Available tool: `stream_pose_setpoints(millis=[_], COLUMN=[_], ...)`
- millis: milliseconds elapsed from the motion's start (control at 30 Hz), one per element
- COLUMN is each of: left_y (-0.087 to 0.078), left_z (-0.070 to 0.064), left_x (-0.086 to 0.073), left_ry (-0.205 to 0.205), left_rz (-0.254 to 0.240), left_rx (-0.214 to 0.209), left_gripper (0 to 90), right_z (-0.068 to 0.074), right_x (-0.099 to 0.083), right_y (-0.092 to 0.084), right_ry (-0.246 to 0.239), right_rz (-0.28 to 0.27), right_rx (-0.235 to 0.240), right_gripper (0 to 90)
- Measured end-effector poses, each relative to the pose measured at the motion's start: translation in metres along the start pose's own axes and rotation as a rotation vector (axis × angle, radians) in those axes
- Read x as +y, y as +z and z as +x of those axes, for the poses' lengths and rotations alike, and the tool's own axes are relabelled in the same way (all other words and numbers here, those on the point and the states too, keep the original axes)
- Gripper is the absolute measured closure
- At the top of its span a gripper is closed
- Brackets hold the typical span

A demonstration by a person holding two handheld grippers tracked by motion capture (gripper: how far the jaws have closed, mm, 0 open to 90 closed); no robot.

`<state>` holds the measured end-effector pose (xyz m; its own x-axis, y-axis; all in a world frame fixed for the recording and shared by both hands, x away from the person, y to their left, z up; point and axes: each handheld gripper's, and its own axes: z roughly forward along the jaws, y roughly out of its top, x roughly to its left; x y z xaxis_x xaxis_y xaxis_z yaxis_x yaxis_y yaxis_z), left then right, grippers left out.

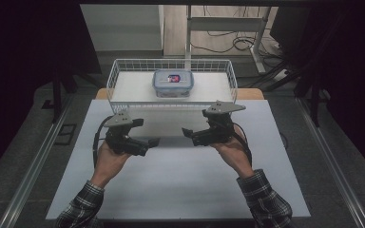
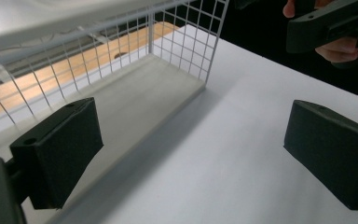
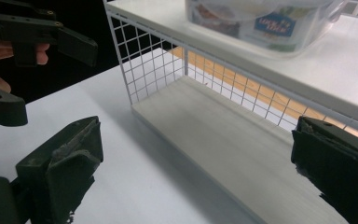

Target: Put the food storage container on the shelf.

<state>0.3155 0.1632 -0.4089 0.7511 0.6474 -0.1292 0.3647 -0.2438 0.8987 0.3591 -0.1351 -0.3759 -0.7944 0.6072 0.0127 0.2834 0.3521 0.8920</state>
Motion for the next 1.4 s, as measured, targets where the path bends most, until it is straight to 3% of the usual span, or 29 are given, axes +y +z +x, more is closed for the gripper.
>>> stream_pose_setpoints(millis=[467,900,1400], left_y=[0.005,0.017,0.007], left_z=[-0.01,-0.021,-0.028], left_x=[-0.029,-0.051,-0.075], left_ry=[-0.011,-0.006,-0.007], left_rz=[-0.017,0.023,0.049], left_rx=[-0.004,0.001,0.037], left_gripper=[3.0,2.7,1.4], right_z=[0.009,0.017,0.023], right_x=[-0.03,-0.055,-0.075], right_y=[0.002,0.002,-0.008], right_ry=[0.0,-0.037,-0.041], right_rz=[-0.005,0.035,0.053], right_rx=[0.006,0.005,-0.003], right_gripper=[0.1,0.0,0.0])
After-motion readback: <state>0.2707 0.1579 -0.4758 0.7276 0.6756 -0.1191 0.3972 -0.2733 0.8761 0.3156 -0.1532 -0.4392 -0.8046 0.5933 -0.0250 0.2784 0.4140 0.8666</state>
